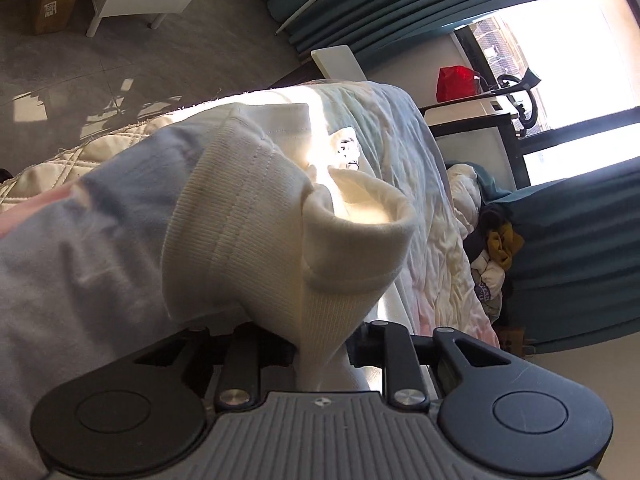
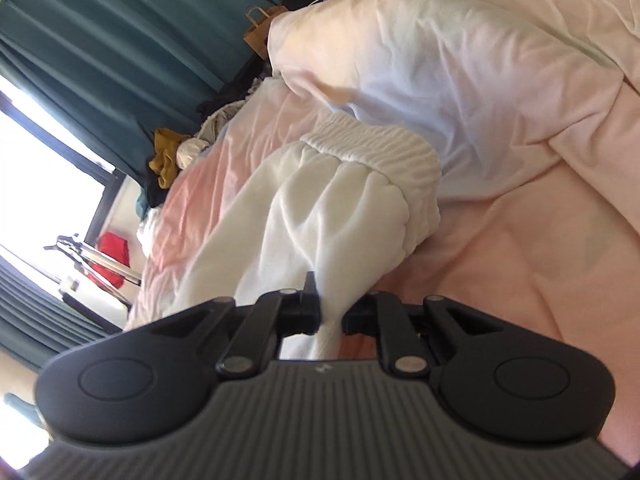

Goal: Fold clothes

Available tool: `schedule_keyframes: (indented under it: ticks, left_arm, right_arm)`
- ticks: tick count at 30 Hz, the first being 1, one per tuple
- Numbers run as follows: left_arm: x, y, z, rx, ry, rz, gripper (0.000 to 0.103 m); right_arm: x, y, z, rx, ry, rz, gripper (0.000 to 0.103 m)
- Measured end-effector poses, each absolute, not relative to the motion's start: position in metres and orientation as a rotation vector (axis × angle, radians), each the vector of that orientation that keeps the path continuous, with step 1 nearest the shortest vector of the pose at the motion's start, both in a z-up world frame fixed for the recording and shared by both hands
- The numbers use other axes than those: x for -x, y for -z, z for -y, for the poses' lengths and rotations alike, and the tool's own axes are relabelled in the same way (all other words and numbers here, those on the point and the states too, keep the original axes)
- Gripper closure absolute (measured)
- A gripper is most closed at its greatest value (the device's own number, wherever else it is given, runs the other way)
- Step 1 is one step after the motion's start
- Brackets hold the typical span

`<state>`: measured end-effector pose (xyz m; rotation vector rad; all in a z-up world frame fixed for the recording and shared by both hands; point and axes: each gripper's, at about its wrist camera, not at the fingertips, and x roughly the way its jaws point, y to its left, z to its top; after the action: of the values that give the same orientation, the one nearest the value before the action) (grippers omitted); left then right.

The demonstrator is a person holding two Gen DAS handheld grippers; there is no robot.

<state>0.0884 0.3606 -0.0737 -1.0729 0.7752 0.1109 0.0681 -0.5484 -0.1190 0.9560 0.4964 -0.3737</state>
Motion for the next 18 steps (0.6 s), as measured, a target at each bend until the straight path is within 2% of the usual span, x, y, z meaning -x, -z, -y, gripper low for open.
schedule_keyframes:
  ticks: [2,4,7,9,11,13,18]
  left_arm:
    - [-0.079,0.065,-0.363,1.045,-0.126,-0.761,0.049]
    - [-0.067,0.055,-0.368,1.021,-0.123,-0.745,0.041]
    - [-0.052,0.037,-0.377,0.962,-0.102,-0.720,0.039]
    - [-0.046,0.024,-0.384,0.920,-0.077,-0.714,0.039]
    - [-0.046,0.009,-0.385,0.853,-0.074,-0.697,0.034]
    - [-0.052,-0.008,-0.382,0.772,-0.082,-0.680,0.032]
    - [-0.072,-0.040,-0.377,0.670,-0.049,-0.642,0.026]
  right_arm:
    - [-0.068,0.110,0.541,-0.894,0.373,-0.537,0.085]
    - [-0.063,0.098,0.534,-0.833,0.384,-0.567,0.079]
    - [-0.050,0.076,0.520,-0.734,0.405,-0.587,0.068]
    - [-0.040,0.058,0.509,-0.668,0.408,-0.551,0.054]
    - [-0.035,0.040,0.493,-0.598,0.396,-0.501,0.039]
    - [-0.035,0.023,0.474,-0.536,0.371,-0.460,0.029]
    - [-0.057,-0.006,0.409,-0.467,0.204,-0.459,0.028]
